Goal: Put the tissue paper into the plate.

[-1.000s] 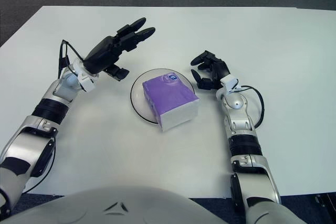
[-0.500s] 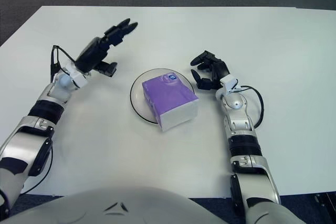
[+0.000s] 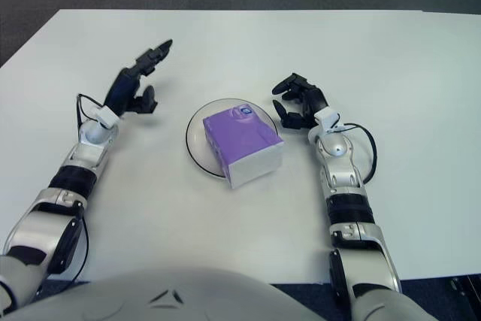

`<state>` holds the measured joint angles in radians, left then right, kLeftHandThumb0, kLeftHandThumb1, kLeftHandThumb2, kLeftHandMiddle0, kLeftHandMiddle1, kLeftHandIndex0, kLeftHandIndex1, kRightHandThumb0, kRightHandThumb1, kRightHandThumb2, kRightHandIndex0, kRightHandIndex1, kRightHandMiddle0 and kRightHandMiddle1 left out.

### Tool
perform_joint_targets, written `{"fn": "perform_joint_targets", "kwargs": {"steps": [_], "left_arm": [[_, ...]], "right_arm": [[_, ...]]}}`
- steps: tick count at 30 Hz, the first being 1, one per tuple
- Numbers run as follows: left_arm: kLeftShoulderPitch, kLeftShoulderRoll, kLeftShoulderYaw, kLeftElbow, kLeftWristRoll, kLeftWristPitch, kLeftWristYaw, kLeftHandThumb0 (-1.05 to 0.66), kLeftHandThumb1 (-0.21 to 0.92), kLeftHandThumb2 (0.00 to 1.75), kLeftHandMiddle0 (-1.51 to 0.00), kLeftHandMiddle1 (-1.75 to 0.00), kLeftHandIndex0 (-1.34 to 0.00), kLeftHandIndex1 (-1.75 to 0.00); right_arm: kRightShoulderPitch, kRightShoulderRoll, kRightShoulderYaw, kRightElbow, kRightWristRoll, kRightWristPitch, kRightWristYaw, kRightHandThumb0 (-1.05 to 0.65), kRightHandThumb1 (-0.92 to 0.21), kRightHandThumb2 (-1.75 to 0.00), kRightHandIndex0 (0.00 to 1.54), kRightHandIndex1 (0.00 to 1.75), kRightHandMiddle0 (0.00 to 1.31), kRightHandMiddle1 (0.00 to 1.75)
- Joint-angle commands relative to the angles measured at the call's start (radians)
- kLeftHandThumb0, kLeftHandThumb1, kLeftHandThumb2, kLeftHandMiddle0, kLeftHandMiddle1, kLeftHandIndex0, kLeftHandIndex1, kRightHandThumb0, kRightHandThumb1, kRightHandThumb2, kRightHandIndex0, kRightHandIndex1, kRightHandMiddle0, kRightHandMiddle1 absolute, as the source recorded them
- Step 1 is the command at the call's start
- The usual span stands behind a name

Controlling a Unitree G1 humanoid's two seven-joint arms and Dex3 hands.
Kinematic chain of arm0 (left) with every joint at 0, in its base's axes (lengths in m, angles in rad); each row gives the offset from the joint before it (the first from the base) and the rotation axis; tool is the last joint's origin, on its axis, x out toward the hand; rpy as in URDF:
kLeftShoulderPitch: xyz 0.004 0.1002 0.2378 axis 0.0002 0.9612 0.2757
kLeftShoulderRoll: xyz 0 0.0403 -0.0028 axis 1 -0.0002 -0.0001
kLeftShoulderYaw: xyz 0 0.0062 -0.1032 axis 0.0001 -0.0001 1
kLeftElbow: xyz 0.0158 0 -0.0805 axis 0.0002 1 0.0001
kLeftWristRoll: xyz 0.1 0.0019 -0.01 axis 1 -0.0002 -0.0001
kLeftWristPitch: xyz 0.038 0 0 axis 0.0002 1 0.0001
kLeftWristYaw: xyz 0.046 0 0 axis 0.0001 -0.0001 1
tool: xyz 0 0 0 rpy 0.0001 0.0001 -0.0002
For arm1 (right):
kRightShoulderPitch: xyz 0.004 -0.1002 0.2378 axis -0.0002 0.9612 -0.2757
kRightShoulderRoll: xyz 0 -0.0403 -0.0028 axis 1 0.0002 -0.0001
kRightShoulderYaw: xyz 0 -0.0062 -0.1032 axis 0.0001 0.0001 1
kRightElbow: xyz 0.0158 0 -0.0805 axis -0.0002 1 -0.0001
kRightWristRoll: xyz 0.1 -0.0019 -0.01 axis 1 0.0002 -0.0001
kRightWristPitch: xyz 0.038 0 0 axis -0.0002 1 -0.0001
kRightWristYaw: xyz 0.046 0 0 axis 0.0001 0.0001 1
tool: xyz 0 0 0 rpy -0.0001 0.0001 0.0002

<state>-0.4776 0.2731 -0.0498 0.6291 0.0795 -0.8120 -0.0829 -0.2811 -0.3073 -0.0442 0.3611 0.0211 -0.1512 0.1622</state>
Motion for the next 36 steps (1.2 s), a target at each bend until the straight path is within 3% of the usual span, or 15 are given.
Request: {"fn": "perform_joint_targets", "kwargs": {"steps": [1,7,9,11,13,16,19,25,36], "left_arm": [[0.045,-0.05,0.025,-0.026,-0.096,0.099,-0.04,-0.88,0.92,1.05,-0.87,-0.05,-0.61,-0.08],[0.103,-0.119,0.063,-0.092,-0.221,0.232,-0.072,-0.72,0.92,0.93,-1.04,-0.15,-0.71,-0.16],[0.114,-0.134,0.073,-0.105,-0.244,0.257,-0.078,-0.64,0.92,0.9,-0.96,-0.47,-0.63,-0.4],[0.131,-0.172,0.096,-0.137,-0.323,0.339,-0.09,-0.58,0.92,0.87,-0.9,-0.71,-0.57,-0.57],[0.144,-0.195,0.112,-0.161,-0.36,0.398,-0.084,-0.49,0.92,0.84,-0.84,-1.07,-0.52,-0.85],[0.161,-0.211,0.126,-0.185,-0.367,0.458,-0.06,-0.43,0.92,0.8,-0.82,-1.36,-0.5,-1.15],[0.177,-0.224,0.138,-0.198,-0.362,0.498,-0.044,-0.41,0.92,0.78,-0.82,-1.51,-0.5,-1.32],[0.218,-0.242,0.142,-0.205,-0.313,0.523,-0.01,-0.4,0.92,0.72,-0.83,-1.65,-0.49,-1.46],[0.274,-0.271,0.127,-0.213,-0.214,0.596,0.096,-0.33,0.92,0.67,-0.84,-1.74,-0.51,-1.53]], "right_arm": [[0.096,0.031,0.026,0.077,-0.018,0.055,0.011,-0.01,-0.49,-0.97,0.58,1.66,0.48,1.4],[0.095,0.031,0.026,0.081,-0.019,0.052,0.009,-0.01,-0.5,-0.96,0.58,1.66,0.48,1.4],[0.095,0.031,0.026,0.082,-0.019,0.051,0.008,-0.01,-0.5,-0.96,0.58,1.66,0.47,1.4],[0.094,0.031,0.026,0.084,-0.019,0.05,0.008,-0.01,-0.5,-0.96,0.58,1.66,0.47,1.4],[0.094,0.032,0.026,0.085,-0.019,0.049,0.007,-0.01,-0.5,-0.96,0.58,1.66,0.47,1.4],[0.094,0.032,0.026,0.085,-0.02,0.048,0.006,-0.01,-0.5,-0.96,0.58,1.66,0.47,1.4],[0.094,0.032,0.026,0.085,-0.02,0.048,0.005,-0.01,-0.5,-0.96,0.58,1.66,0.47,1.4],[0.097,0.031,0.025,0.078,-0.02,0.049,0.004,-0.01,-0.5,-0.96,0.58,1.66,0.47,1.4],[0.098,0.033,0.025,0.076,-0.022,0.052,-0.005,-0.01,-0.51,-0.95,0.57,1.66,0.47,1.4]]}}
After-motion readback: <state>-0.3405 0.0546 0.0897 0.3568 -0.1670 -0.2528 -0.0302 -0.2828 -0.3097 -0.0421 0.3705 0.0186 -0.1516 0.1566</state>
